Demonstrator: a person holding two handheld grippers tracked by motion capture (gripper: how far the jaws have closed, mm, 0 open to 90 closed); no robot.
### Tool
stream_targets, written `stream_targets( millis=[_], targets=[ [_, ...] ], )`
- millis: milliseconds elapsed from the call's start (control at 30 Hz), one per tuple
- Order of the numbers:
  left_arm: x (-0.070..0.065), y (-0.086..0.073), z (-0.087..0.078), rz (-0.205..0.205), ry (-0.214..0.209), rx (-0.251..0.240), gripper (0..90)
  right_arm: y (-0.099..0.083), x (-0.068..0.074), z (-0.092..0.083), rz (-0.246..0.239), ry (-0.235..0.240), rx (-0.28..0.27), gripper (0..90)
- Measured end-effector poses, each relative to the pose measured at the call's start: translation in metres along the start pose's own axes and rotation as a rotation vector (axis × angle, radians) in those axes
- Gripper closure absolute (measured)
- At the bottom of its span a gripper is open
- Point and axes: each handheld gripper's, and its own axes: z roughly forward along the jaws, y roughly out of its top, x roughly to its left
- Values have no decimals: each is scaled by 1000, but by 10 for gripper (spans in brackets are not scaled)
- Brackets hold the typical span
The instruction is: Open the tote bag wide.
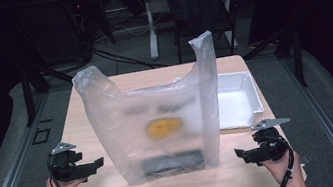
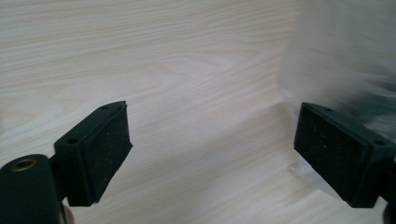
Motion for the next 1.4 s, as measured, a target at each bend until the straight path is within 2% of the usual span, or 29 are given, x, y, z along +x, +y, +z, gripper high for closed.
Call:
stream_targets(
  millis=[67, 100, 133, 167, 200, 233, 267, 300, 400, 467, 500, 533, 567, 600, 633, 700, 733, 767, 867, 900, 1000, 1033, 1067, 1100, 1167, 1200, 1233, 1300, 1400],
  targets=[
    [-7, 1, 1, 21, -29, 0, 84, 3, 3, 0, 1, 37, 13, 141],
    [-7, 1, 1, 21, -29, 0, 83, 3, 3, 0, 1, 37, 13, 141],
    [-11, 1, 2, 35, -42, 3, 82, 8, 10, 2, 0, 81, 11, 152],
    [-15, 2, 2, 35, -73, 5, 82, 10, 13, 2, -5, 83, 11, 160],
    [-15, 2, 2, 35, -73, 5, 82, 13, 17, 3, -10, 98, -3, 169],
    [-18, 3, 3, 38, -95, 6, 82, 13, 17, 3, -10, 98, -3, 169],
    [-20, 4, 3, 40, -108, 5, 83, 17, 23, 4, -18, 121, 4, 177],
    [-22, 5, 4, 44, -120, 1, 103, 26, 32, 4, -29, 129, -7, 237],
    [-29, 11, 10, 54, -158, -5, 181, 38, 41, 7, -53, 160, -8, 318],
    [-32, 13, 12, 58, -162, -4, 258, 42, 44, 9, -45, 176, -21, 347],
    [-34, 14, 14, 63, -175, -10, 286, 48, 48, 13, -55, 205, -22, 418],
    [-37, 15, 17, 65, -194, -13, 286, 48, 48, 13, -55, 205, -22, 418],
    [-42, 18, 20, 78, -201, -28, 343, 53, 52, 16, -64, 201, -21, 532],
    [-45, 19, 22, 83, -204, -33, 383, 55, 55, 19, -69, 211, -10, 556],
    [-47, 19, 25, 86, -203, -38, 399, 56, 57, 21, -72, 213, -7, 634],
    [-49, 20, 27, 93, -199, -36, 444, 57, 58, 24, -81, 207, 4, 677],
    [-50, 20, 29, 95, -193, -40, 540, 57, 59, 30, -84, 200, 25, 790],
    [-51, 20, 31, 93, -200, -38, 540, 57, 59, 30, -84, 200, 25, 790],
    [-52, 18, 36, 102, -216, -21, 704, 51, 59, 36, -74, 184, 60, 886],
    [-52, 15, 40, 108, -235, 5, 769, 47, 59, 38, -71, 186, 80, 893],
    [-55, 10, 46, 121, -249, 38, 810, 43, 60, 40, -74, 193, 100, 894],
    [-57, 8, 49, 135, -245, 51, 772, 38, 61, 42, -91, 191, 133, 893],
    [-60, 9, 46, 146, -270, 61, 732, 36, 62, 42, -98, 194, 139, 893],
    [-60, 9, 46, 146, -270, 61, 650, 34, 63, 44, -104, 189, 149, 892],
    [-65, 20, 34, 130, -257, 11, 485, 33, 64, 44, -104, 191, 150, 893],
    [-65, 20, 34, 130, -257, 11, 425, 33, 65, 45, -105, 192, 152, 893],
    [-67, 25, 29, 133, -252, -9, 425, 33, 65, 45, -105, 192, 152, 893],
    [-71, 37, 21, 125, -260, -64, 326, 33, 66, 46, -109, 189, 152, 893],
    [-76, 46, 23, 119, -245, -92, 295, 32, 69, 47, -128, 186, 167, 893]
  ],
)
